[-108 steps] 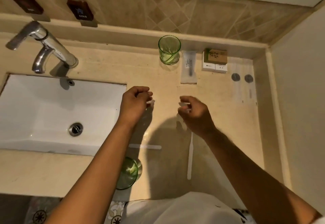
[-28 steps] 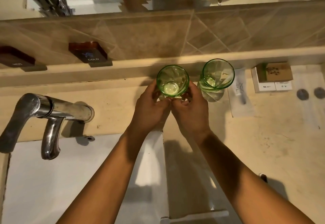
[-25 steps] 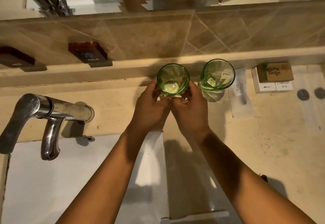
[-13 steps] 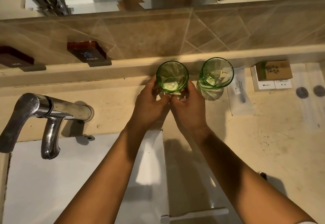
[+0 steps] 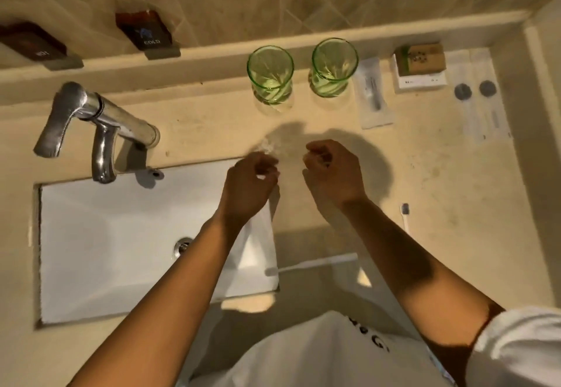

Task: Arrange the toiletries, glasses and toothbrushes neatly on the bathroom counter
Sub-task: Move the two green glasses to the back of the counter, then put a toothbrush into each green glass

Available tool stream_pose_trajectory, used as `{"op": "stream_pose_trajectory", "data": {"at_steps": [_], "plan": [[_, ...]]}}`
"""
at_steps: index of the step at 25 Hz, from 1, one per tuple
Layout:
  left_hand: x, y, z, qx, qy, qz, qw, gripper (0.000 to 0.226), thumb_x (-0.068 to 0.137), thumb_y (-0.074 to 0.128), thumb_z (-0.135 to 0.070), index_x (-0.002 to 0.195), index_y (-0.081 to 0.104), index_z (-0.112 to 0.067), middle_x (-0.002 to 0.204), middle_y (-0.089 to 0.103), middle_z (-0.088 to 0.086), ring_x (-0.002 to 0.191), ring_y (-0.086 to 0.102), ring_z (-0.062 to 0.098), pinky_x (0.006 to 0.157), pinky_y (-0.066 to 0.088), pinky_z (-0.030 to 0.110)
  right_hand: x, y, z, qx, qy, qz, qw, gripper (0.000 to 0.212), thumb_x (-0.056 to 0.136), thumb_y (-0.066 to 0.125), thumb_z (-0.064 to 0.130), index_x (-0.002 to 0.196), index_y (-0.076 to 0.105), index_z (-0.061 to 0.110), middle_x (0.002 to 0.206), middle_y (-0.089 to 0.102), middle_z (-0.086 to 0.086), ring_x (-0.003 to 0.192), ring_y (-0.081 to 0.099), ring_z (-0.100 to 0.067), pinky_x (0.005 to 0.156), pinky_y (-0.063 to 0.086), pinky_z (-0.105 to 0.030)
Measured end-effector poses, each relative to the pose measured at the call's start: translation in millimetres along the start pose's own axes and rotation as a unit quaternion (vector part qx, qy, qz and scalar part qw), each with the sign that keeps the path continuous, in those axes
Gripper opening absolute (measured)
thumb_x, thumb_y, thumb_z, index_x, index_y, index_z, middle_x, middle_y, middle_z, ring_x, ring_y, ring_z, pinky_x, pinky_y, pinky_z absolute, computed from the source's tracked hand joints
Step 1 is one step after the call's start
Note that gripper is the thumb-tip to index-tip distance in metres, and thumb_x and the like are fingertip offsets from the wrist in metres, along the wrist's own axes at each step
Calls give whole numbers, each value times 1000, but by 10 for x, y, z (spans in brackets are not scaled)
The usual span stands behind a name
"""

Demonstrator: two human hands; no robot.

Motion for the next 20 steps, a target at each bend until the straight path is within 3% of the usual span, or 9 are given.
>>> {"op": "stream_pose_trajectory", "data": {"at_steps": [3,6,7,10,12,14,17,20], "plan": [[-510,262,44,-16,0,41,999,19,88,69,-13,98,72,-30,87,74,-15,82,69,-3,72,49,7,-433,-410,-152,-71,-43,-20,996,13,90,71,24,101,73,19,91,74,5,85,67,-11,87,57,-31],[-891,633,0,16,28,91,995,19,88,69,-17,101,74,-29,91,74,-15,85,68,-2,76,51,13,-904,-841,-443,-119,-36,-64,990,11,91,72,23,99,74,16,93,75,3,84,66,-10,85,42,-1],[-979,767,-13,29,41,107,993,19,88,69,-18,102,73,-29,92,73,-16,85,67,-3,76,50,12,-1063,-963,-531,-133,-36,-82,987,10,91,72,21,97,75,14,93,76,1,84,66,-11,82,36,4],[-1177,1099,-46,80,84,147,982,21,90,67,-16,109,72,-24,97,71,-12,85,64,-2,79,50,15,-1487,-1280,-801,-152,-44,-154,975,3,86,74,6,85,76,6,85,76,-6,76,68,-21,70,40,-5],[-1224,1233,-86,142,139,149,969,25,90,64,-12,115,71,-14,112,70,1,99,64,15,88,50,25,-1645,-1438,-1044,-146,-8,-183,972,9,84,68,-1,80,75,4,78,75,-9,72,67,-28,64,44,-17],[-1207,1319,-165,247,213,134,936,30,89,62,-9,118,68,-5,122,65,14,113,58,31,96,47,37,-1673,-1518,-1256,-158,48,-183,969,10,84,64,2,83,74,3,79,74,-12,76,66,-33,68,51,-29],[-1021,1277,-188,328,222,85,914,29,82,60,-6,109,61,6,115,57,25,107,53,42,88,44,47,-1526,-1533,-1359,-219,40,-172,959,18,84,68,12,99,70,2,91,70,-17,86,64,-36,78,53,-38],[-831,1188,-155,389,201,37,898,50,90,57,-21,132,51,4,143,44,28,129,44,44,105,38,50,-1318,-1491,-1440,-239,32,-127,962,23,88,68,20,107,65,6,101,65,-17,91,62,-36,78,51,-40]]}}
Point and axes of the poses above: each hand's wrist, its own x-axis towards the middle knuckle, its own y-axis out of the palm, z = x × y, the point moved 7 cm from there along x, towards the middle knuckle
